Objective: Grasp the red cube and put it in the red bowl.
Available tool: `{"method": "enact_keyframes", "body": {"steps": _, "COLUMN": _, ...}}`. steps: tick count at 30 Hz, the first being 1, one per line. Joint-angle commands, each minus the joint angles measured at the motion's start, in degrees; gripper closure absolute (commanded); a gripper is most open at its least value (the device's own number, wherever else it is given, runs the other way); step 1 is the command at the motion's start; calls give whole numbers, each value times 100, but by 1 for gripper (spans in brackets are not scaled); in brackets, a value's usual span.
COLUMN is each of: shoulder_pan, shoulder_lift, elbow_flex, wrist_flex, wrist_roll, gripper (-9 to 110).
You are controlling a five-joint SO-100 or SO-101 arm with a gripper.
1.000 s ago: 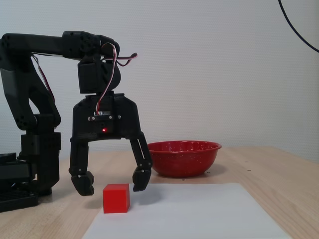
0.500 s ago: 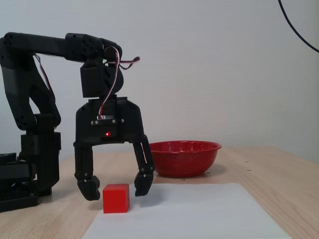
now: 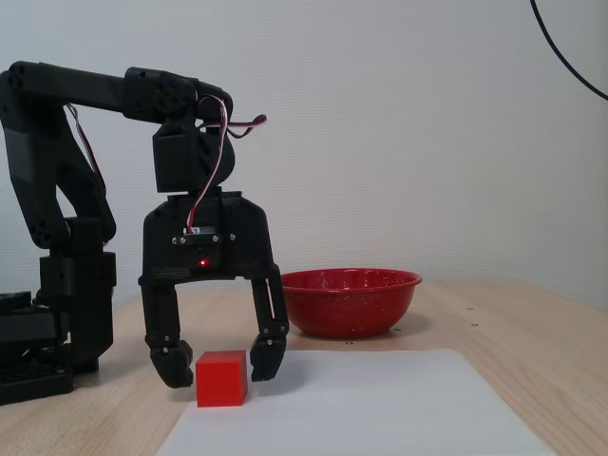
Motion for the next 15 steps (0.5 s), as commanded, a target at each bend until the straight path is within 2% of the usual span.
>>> {"method": "enact_keyframes", "body": {"steps": 1, "shoulder_pan": 70, "shoulder_lift": 123, "elbow_flex": -141, "wrist_flex": -149, "wrist_roll": -62, "gripper": 77}}
{"method": "enact_keyframes", "body": {"steps": 5, "shoulder_pan": 70, "shoulder_lift": 123, "elbow_flex": -132, "wrist_flex": -167, "wrist_roll": -79, "gripper": 82}}
{"method": "enact_keyframes", "body": {"steps": 6, "shoulder_pan": 62, "shoulder_lift": 123, "elbow_flex": -132, "wrist_flex": -167, "wrist_roll": -97, "gripper": 86}}
{"method": "enact_keyframes", "body": {"steps": 8, "shoulder_pan": 53, "shoulder_lift": 123, "elbow_flex": -158, "wrist_flex": -149, "wrist_roll": -114, "gripper": 99}}
{"method": "enact_keyframes", "body": {"steps": 9, "shoulder_pan": 44, "shoulder_lift": 132, "elbow_flex": -158, "wrist_flex": -123, "wrist_roll": -105, "gripper": 101}}
{"method": "enact_keyframes", "body": {"steps": 15, "shoulder_pan": -26, "shoulder_lift": 308, "elbow_flex": -281, "wrist_flex": 105, "wrist_roll": -53, "gripper": 101}}
